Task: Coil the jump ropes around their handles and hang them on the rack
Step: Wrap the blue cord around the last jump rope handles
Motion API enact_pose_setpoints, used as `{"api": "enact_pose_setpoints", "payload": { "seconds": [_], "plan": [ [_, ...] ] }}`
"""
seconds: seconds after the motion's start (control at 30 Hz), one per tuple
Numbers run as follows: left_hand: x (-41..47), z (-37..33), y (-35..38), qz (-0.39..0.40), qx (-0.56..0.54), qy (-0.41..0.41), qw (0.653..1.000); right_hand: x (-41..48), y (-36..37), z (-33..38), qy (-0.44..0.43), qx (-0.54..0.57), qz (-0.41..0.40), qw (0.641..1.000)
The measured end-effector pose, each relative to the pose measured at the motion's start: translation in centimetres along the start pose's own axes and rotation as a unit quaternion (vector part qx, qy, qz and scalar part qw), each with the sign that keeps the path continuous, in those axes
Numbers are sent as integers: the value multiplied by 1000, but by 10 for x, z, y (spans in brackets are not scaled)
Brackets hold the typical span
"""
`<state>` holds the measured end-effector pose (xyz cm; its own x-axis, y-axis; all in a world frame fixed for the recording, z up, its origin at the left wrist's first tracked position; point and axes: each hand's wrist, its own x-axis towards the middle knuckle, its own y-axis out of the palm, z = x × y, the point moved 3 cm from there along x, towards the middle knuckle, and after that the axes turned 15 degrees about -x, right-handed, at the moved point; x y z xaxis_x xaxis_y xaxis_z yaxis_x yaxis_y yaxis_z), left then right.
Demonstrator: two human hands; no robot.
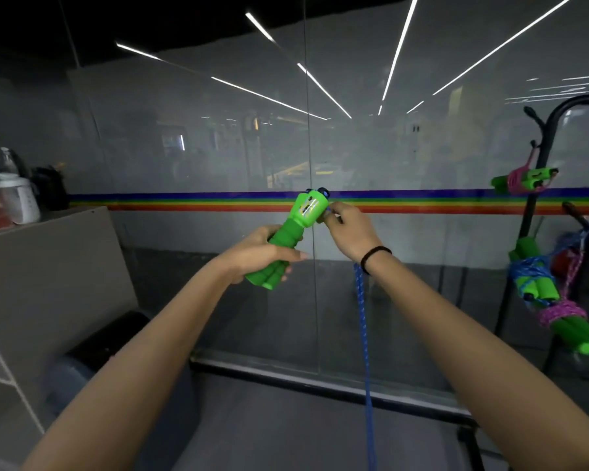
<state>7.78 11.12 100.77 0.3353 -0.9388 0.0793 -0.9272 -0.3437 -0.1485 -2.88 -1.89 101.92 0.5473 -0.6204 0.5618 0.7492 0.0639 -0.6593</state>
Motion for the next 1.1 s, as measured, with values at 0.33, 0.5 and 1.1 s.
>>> {"api": "enact_pose_setpoints", "payload": {
  "seconds": [0.33,0.5,1.1],
  "plan": [
    [8,13,-5,170,-186,-90,964,-45,17,-21,-66,-79,110,989],
    [15,16,0,175,-176,-128,960,-61,17,-14,-51,-202,205,956],
    [6,23,37,31,459,107,881,-16,-56,17,-231,-154,212,937]
  ]
}}
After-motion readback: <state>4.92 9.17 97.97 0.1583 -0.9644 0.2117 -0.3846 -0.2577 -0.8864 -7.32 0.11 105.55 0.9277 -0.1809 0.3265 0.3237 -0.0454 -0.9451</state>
